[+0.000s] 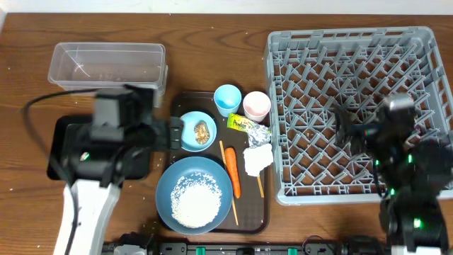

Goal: Sort waste into correct bins and load items into the dishwasher rack
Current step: 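Reach the left gripper to the rim of the blue rice plate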

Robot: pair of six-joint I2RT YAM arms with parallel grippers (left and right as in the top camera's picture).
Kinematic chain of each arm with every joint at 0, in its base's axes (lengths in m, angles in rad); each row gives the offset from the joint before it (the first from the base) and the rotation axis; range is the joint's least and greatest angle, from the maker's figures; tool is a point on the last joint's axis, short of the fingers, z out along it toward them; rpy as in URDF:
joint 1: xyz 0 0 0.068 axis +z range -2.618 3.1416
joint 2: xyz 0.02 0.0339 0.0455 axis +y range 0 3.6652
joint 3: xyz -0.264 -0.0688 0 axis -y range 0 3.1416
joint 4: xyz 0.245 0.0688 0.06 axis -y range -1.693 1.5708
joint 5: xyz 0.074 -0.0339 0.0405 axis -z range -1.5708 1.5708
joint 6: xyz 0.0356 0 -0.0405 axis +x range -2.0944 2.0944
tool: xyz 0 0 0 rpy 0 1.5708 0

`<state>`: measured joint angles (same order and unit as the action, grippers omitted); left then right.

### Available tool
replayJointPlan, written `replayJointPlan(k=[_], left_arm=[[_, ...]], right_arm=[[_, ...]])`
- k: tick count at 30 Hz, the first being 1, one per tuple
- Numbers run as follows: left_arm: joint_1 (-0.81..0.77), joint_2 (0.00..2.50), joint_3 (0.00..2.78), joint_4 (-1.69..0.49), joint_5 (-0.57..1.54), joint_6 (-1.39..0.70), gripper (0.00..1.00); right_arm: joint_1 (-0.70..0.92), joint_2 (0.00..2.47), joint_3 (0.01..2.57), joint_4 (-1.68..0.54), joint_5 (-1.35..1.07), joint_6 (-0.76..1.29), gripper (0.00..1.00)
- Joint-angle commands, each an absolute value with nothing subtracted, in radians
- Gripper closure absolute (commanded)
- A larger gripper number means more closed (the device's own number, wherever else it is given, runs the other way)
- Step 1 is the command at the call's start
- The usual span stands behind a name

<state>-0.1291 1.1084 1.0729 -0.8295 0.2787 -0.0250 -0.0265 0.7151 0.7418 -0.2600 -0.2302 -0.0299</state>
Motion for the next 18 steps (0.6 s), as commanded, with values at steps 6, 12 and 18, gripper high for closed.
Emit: replayJointPlan(k=[6,12,18], left_arm=[[-0.427,1.236,1.115,-0.871,0.303,-0.019,0.02],[-0.575,1.298,1.114,-0.909,0.31,-0.068,0.02],[-0.608,1.382,1.107,-0.984,0.3,-0.119,0.01]], right_arm=[[-0.019,0.887,0.81,-0.251,-0.258,0.013,0.01],[-0.019,0.937,0.81,-0.271,-0.299,0.055,0.01],[-0.019,0.942,0.81,-0.272,-0.303,0.054,0.01]])
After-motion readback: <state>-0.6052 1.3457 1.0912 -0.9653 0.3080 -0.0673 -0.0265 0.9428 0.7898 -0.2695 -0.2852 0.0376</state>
